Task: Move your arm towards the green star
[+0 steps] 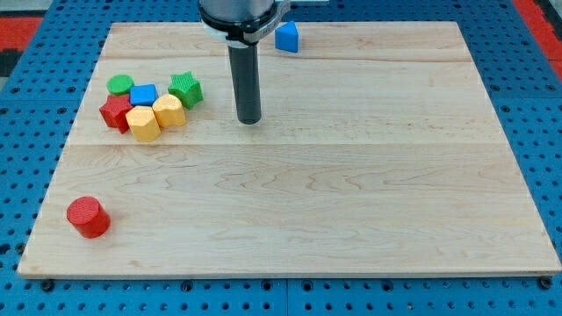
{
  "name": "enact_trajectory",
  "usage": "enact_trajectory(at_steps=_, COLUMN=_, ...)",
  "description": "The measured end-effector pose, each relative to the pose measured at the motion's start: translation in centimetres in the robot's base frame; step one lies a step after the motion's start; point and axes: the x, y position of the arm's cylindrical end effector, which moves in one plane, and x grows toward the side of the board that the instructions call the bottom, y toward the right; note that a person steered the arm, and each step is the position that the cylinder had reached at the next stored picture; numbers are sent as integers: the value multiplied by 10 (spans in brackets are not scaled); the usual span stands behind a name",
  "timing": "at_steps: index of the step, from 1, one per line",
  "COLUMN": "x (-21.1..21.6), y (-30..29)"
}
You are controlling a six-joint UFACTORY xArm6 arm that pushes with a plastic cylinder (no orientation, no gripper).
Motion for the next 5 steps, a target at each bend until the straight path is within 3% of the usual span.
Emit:
enact_trajectory(at_steps=3, x=14, y=-24)
enact_trajectory(at_steps=5, x=-17, y=-67)
